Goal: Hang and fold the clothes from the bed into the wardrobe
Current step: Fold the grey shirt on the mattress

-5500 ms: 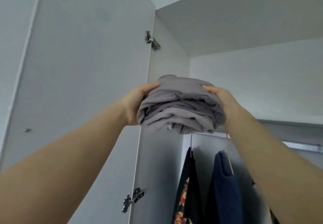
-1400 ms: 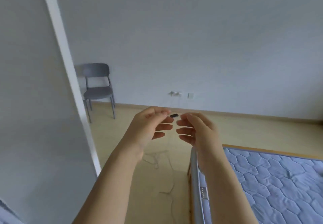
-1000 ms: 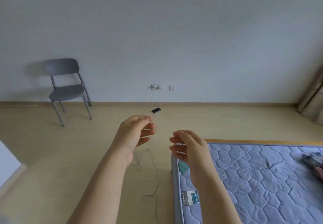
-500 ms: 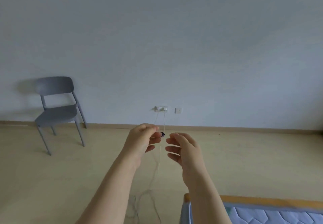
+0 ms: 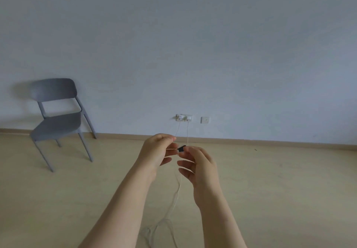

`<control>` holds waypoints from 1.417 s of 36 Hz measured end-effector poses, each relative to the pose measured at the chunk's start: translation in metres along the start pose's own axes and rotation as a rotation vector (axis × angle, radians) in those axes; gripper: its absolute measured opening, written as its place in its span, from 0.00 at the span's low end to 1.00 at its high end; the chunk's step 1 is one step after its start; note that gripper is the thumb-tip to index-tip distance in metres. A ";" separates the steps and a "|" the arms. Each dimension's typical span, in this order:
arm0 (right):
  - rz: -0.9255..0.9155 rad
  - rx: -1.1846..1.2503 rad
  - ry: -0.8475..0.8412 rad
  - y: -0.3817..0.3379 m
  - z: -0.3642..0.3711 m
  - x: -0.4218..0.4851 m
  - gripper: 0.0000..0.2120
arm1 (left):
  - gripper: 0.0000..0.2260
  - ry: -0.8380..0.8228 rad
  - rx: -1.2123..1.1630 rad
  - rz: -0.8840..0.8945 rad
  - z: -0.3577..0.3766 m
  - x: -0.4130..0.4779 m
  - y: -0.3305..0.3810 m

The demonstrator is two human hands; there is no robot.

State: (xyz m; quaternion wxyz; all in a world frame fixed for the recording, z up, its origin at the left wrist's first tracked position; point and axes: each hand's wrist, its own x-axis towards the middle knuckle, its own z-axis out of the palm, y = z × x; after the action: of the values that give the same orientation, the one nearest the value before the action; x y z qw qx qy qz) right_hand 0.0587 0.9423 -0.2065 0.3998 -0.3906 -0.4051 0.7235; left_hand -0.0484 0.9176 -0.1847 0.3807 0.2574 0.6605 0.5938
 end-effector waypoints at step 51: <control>-0.286 0.410 1.426 -0.234 -0.538 0.362 0.05 | 0.09 -1.497 0.453 -0.122 0.787 0.300 -0.011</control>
State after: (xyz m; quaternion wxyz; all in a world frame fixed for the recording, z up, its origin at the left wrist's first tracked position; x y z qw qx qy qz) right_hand 0.4629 1.4957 -0.2804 0.7198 -0.6256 0.0478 0.2972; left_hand 0.4155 1.6166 -0.2592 0.6949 0.6238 0.3460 0.0912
